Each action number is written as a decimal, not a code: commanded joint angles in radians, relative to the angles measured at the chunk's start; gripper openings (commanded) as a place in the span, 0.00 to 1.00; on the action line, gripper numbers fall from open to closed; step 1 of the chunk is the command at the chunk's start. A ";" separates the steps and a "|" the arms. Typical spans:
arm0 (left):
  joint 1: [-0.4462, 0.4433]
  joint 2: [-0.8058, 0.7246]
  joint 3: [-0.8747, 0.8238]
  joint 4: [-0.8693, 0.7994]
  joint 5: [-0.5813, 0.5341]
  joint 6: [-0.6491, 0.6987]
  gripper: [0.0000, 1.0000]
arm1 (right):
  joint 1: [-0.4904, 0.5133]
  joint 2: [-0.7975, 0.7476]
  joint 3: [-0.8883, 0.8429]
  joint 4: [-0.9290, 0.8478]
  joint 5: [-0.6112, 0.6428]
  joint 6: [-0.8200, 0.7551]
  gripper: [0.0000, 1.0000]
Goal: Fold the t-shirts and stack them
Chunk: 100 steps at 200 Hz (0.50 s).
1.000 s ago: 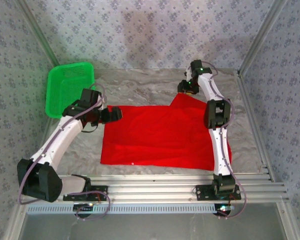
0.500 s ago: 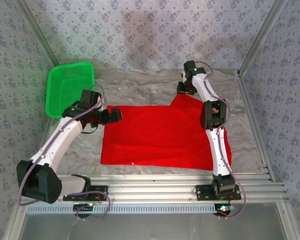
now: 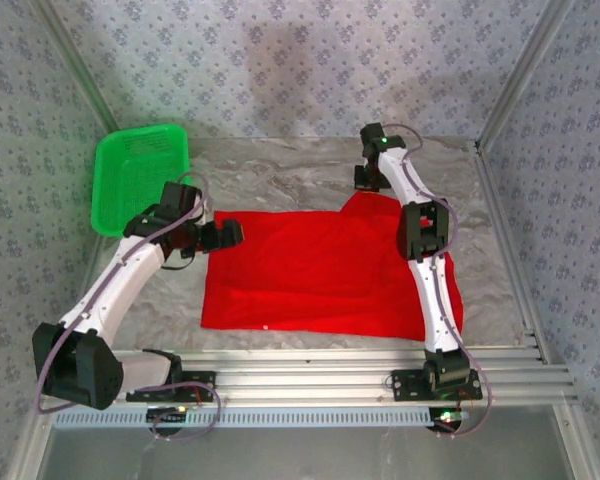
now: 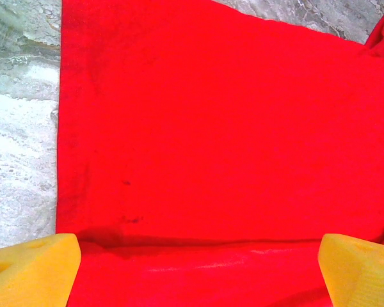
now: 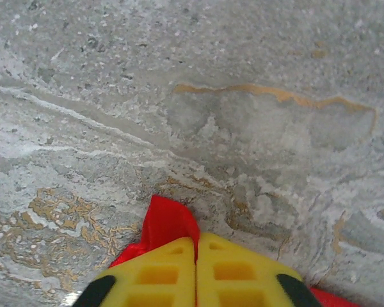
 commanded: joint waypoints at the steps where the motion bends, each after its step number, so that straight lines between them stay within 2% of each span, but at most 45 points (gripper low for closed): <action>1: 0.006 -0.024 -0.012 -0.011 0.008 -0.017 0.96 | 0.002 0.019 -0.067 -0.102 -0.064 0.081 0.03; 49: 0.008 0.018 -0.008 0.040 0.007 -0.054 0.96 | -0.090 -0.115 -0.156 0.014 -0.022 0.117 0.00; 100: 0.000 0.176 0.079 0.107 0.022 -0.089 0.94 | -0.169 -0.240 -0.329 0.113 -0.011 0.126 0.00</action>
